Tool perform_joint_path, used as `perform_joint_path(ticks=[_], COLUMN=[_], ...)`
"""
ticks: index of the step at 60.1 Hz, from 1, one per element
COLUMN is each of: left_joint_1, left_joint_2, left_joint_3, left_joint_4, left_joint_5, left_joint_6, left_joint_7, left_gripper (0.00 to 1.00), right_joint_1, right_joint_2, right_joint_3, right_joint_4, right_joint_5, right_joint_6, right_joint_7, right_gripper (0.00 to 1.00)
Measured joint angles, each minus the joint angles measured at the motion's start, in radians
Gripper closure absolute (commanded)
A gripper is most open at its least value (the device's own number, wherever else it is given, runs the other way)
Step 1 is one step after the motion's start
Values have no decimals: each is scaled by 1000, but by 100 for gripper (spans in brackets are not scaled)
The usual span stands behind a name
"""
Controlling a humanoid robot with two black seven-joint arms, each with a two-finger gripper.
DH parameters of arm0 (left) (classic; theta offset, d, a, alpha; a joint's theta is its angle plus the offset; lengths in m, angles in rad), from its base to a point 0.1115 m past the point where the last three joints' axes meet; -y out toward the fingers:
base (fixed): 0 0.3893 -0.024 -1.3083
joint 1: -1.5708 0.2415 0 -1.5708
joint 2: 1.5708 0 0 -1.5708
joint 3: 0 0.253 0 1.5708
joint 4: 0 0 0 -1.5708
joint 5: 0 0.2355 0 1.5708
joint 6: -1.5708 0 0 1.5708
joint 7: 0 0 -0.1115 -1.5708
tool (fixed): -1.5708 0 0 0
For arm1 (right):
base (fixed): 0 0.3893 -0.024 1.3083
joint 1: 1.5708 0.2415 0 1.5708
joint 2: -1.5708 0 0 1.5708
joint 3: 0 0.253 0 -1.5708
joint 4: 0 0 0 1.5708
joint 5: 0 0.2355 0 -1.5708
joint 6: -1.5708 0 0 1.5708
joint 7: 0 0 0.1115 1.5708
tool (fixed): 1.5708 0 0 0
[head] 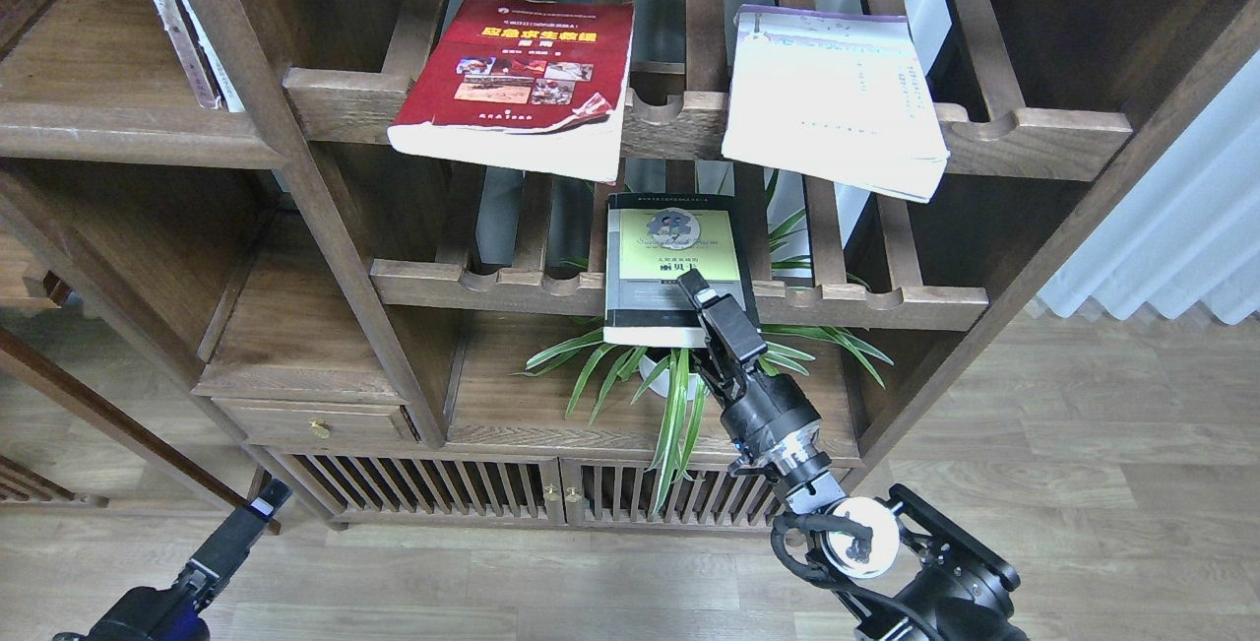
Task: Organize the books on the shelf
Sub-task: 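Grasp the white-and-green book with the right gripper and tip it out, then lower the book toward the robot and bring the left gripper to it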
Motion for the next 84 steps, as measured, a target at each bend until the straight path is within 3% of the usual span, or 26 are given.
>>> perform_joint_path(ticks=[8,20,30,45,84], left_joint_1=[0,-6,-8,-4,-79], left_joint_2=[0,0,0,0,-27], left_joint_3=[0,-1,-9,-39,-102], left_joint_4=[3,4,5,1,95], left_joint_5=[0,0,0,-1,-8], left_joint_6=[0,0,0,0,0], left_joint_7=[0,0,0,0,18], left_gripper=[0,0,0,0,0], right_joint_1=[-1,-2,-9,-27,-226], right_joint_2=[0,0,0,0,0], right_joint_3=[4,22,28,22,-83], right_joint_4=[-11,-12,-13,-13,67], right_joint_5=[-1,-2,1,1,-7], right_joint_6=[0,0,0,0,-1], right_joint_7=[4,19,21,0,-142], right_gripper=[41,75,94,95,94])
